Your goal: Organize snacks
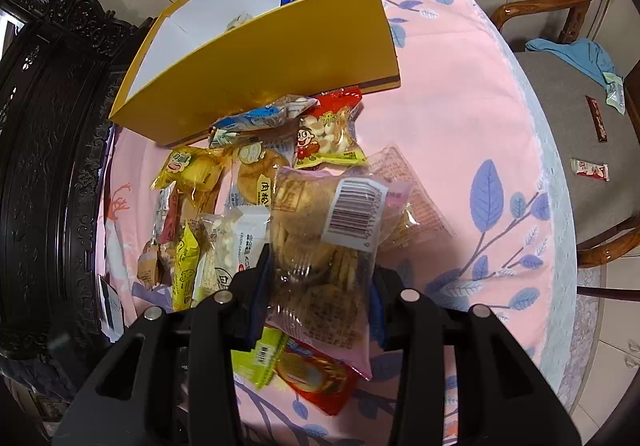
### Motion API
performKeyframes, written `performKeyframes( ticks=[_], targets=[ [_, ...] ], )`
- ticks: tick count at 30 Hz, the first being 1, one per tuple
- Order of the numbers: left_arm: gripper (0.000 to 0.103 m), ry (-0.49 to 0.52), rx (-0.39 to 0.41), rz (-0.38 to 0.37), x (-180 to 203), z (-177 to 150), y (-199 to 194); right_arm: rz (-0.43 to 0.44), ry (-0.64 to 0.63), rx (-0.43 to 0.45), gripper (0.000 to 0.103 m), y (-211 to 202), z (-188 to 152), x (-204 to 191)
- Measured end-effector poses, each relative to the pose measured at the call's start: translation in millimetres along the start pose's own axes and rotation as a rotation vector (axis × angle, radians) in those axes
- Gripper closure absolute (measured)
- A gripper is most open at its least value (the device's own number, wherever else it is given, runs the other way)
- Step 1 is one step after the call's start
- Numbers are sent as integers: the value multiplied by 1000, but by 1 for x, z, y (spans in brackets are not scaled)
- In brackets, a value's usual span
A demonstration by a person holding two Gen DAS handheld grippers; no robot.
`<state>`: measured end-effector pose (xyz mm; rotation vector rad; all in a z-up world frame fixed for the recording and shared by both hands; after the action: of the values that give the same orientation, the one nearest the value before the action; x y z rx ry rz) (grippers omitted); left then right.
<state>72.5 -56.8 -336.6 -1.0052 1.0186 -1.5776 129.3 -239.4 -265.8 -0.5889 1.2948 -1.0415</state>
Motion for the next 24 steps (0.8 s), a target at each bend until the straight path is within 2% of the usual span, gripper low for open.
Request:
performKeyframes(
  ticks=[2,3,4,5,7,11,13,15,19,22,24],
  targets=[
    [56,11,11,16,-1,0,-2,0,1,6,62,-4,0,1],
    [55,35,45,43,0,3,-9,0,2,7,62,-5,0,2],
    [51,71,76,63,3,7,-16,1,3,8,62,-6,-1,2],
    [42,123,108,81,8,9,-22,0,3,9,62,-8,-1,3],
    [40,272,151,95,23,12,-33,-1,6,9,62,-10,-2,4],
    [40,564,144,42,62,8,-33,-3,14,14,62,-17,-9,8],
    [40,745,139,27,84,3,-27,-10,28,23,62,-23,-14,12],
    [40,877,136,32,97,-6,-21,-18,49,37,62,-30,-17,18],
    [40,1168,82,59,107,-32,5,-30,105,73,62,-46,-25,31],
    [37,1290,99,43,105,-38,9,-44,149,95,62,-55,-35,41],
    [31,1323,98,22,105,-36,12,-54,179,98,62,-58,-43,46]
  ],
)
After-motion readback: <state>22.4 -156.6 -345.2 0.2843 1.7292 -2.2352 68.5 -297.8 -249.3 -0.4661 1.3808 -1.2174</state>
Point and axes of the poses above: each gripper's, at about its wrist camera, not at the fingertips, and y roughly the way its jaws point, x to its right, z to its top, the point moved 9 cm from there along y, roughly the way its jaws point, and after that the axes turned 8 degrees about z, right-handed, at the moved point
